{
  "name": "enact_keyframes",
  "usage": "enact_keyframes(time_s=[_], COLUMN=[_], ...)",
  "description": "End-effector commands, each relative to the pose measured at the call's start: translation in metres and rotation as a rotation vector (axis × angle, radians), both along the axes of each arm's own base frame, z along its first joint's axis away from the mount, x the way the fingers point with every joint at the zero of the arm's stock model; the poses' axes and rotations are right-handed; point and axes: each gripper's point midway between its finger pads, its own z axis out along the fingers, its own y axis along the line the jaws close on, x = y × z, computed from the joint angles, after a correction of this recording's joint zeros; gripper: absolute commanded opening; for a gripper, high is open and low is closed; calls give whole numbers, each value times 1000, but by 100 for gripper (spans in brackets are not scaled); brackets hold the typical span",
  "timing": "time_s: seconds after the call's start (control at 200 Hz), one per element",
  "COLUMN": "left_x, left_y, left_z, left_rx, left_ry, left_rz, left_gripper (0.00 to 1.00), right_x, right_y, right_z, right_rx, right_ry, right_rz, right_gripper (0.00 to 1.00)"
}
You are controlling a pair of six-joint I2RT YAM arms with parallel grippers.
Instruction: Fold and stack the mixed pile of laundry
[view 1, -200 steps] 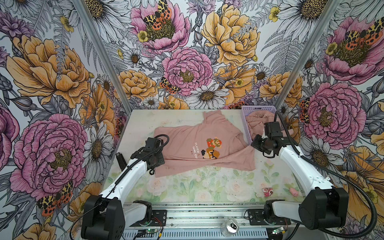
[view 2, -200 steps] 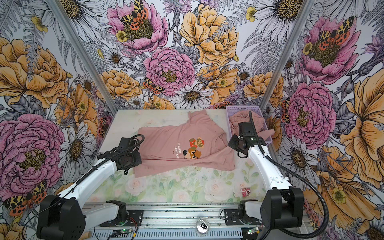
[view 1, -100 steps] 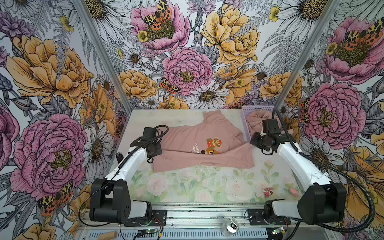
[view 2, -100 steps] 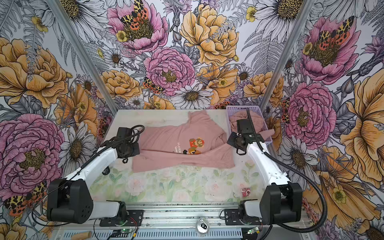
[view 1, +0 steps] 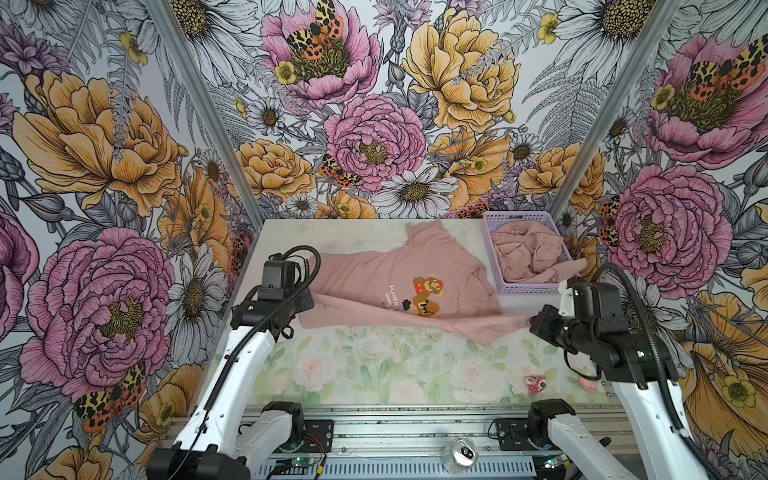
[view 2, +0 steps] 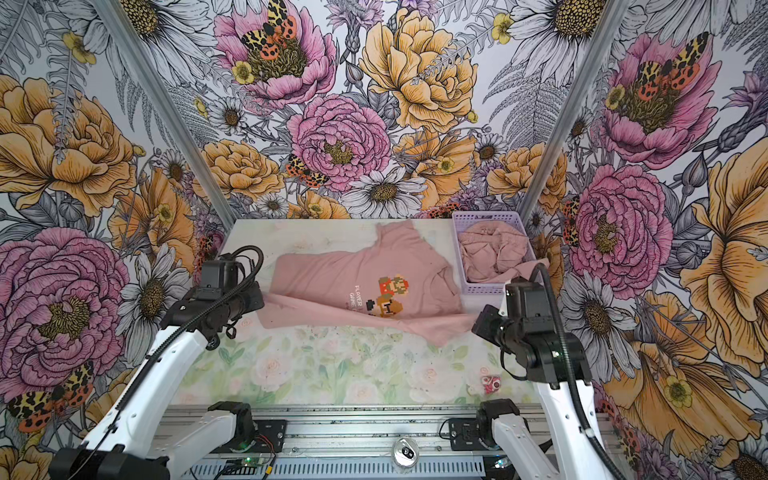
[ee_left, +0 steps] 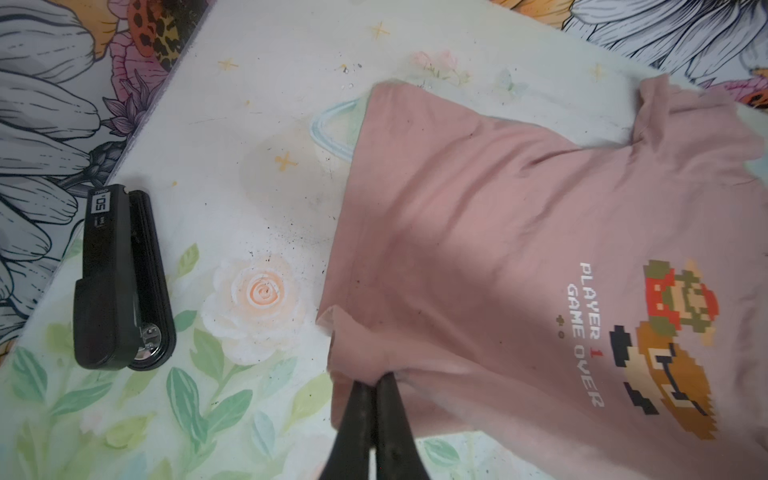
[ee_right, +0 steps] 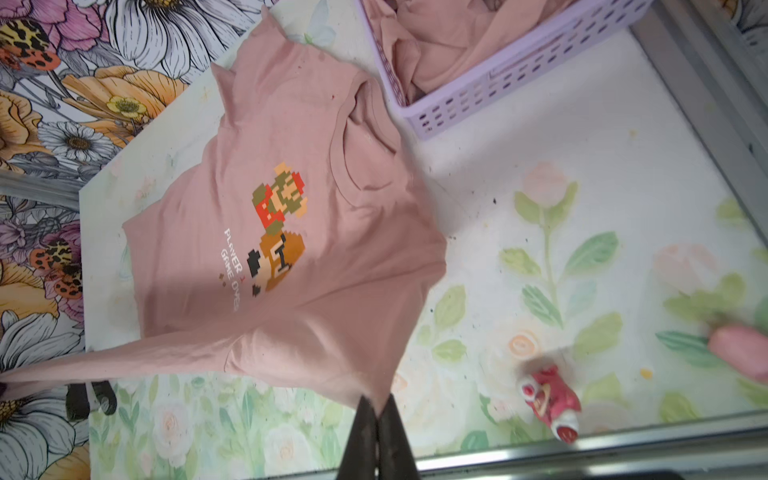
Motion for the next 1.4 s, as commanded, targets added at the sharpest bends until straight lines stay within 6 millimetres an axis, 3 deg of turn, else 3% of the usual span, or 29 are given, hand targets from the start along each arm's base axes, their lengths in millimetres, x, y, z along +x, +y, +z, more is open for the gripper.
enact_keyframes(time_s=[0.0,0.125,0.215,0.285,0.375,0.575,0.75,0.891,1.066,1.396], left_x=[-27,-42,-47,-48,-43,-9,26,37,45,49], left_y=[5,7,5,1,-1,-8,-12,-8,-7,-4], left_z=[-14,-1,-8,-20,-38,-73,-92,-111,-123,-130], left_rx=[-35,-22,-40,-55,-40,9,20,49,59,70], left_ry=[70,32,51,91,153,260,290,356,381,409], left_rz=[87,134,142,139,128,30,-26,-47,-67,-59], left_gripper=[0,0,0,0,0,0,0,0,0,0], right_x=[-49,-72,-69,-49,-8,78,128,155,171,206], right_y=[4,-1,-7,-10,-10,-13,-15,-10,-11,-6], right_z=[-17,-6,1,6,7,-23,-43,-64,-81,-93], right_rx=[36,-2,-54,-90,-114,-164,-186,-179,-202,-209], right_ry=[190,212,207,182,148,183,180,205,226,198], right_rz=[2,28,43,54,53,16,-13,-5,13,43], right_gripper=[0,0,0,0,0,0,0,0,0,0])
